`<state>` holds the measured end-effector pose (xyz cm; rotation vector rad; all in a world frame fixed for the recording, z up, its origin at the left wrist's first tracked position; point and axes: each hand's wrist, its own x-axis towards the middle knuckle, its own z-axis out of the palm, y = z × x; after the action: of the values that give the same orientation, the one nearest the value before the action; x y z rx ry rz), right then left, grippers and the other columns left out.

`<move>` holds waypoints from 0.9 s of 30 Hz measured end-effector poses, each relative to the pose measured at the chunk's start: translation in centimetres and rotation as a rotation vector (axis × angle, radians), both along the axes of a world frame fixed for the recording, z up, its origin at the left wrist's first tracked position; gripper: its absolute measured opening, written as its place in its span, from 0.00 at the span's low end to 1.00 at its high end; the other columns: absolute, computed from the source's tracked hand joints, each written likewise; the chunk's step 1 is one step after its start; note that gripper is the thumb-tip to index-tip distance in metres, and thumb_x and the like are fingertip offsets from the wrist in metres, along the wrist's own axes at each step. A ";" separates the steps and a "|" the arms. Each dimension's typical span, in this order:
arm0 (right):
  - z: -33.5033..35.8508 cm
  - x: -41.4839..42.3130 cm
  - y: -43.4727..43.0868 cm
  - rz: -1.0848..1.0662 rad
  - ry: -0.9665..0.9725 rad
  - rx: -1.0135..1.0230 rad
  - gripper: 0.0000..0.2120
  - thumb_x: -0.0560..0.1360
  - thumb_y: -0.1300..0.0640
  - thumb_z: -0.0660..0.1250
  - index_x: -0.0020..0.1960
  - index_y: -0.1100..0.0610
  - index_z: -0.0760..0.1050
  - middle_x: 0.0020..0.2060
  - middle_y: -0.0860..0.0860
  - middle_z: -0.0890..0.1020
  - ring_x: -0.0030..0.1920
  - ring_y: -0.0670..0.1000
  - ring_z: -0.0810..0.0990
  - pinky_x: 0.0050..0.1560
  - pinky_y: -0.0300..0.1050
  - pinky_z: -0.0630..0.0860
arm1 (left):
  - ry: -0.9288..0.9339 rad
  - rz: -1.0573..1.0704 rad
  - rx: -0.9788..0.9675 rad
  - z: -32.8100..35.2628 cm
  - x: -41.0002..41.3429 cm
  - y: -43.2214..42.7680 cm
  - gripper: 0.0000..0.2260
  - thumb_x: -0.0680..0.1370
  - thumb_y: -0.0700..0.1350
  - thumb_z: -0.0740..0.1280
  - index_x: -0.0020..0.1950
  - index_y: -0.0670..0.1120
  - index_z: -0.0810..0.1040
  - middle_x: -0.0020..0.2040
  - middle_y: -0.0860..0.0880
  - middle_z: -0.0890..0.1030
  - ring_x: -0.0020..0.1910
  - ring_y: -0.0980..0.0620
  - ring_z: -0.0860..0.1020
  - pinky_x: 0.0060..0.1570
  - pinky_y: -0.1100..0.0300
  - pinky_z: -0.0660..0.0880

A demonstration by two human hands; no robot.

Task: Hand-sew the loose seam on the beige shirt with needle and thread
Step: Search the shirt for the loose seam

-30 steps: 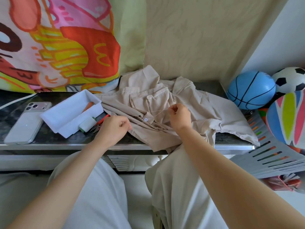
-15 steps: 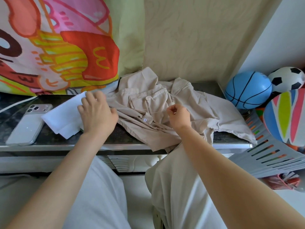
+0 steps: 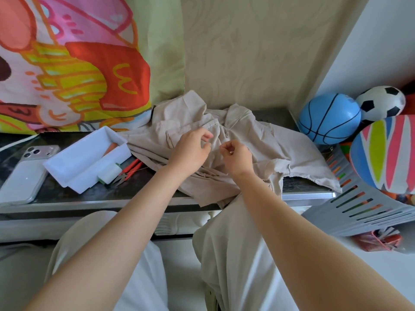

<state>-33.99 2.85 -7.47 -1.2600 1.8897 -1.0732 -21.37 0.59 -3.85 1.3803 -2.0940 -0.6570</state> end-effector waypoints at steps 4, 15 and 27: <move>0.0 -0.4 0.2 0.023 -0.030 -0.053 0.04 0.79 0.59 0.60 0.47 0.54 0.73 0.37 0.42 0.74 0.41 0.46 0.73 0.45 0.39 0.69 | 0.035 0.022 0.112 -0.9 -0.9 -0.8 0.10 0.78 0.40 0.65 0.59 0.43 0.78 0.55 0.47 0.80 0.47 0.57 0.76 0.48 0.67 0.71; -0.2 -0.8 0.3 0.106 0.016 -0.067 0.04 0.78 0.58 0.63 0.49 0.57 0.76 0.43 0.49 0.77 0.33 0.42 0.72 0.35 0.33 0.67 | 0.080 0.077 0.177 -0.9 -1.6 -0.8 0.06 0.75 0.40 0.70 0.51 0.44 0.83 0.43 0.49 0.82 0.34 0.63 0.74 0.36 0.74 0.69; -0.1 -0.9 0.4 0.067 0.024 -0.055 0.03 0.78 0.59 0.63 0.47 0.54 0.75 0.42 0.47 0.77 0.43 0.47 0.74 0.48 0.41 0.72 | -0.052 0.115 0.189 -1.2 -0.8 -0.3 0.07 0.80 0.41 0.62 0.52 0.42 0.79 0.44 0.51 0.76 0.44 0.55 0.72 0.39 0.71 0.63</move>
<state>-34.86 3.29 -7.60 -1.3634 1.8337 -1.0863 -22.22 0.30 -5.10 1.6243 -2.0163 -0.7950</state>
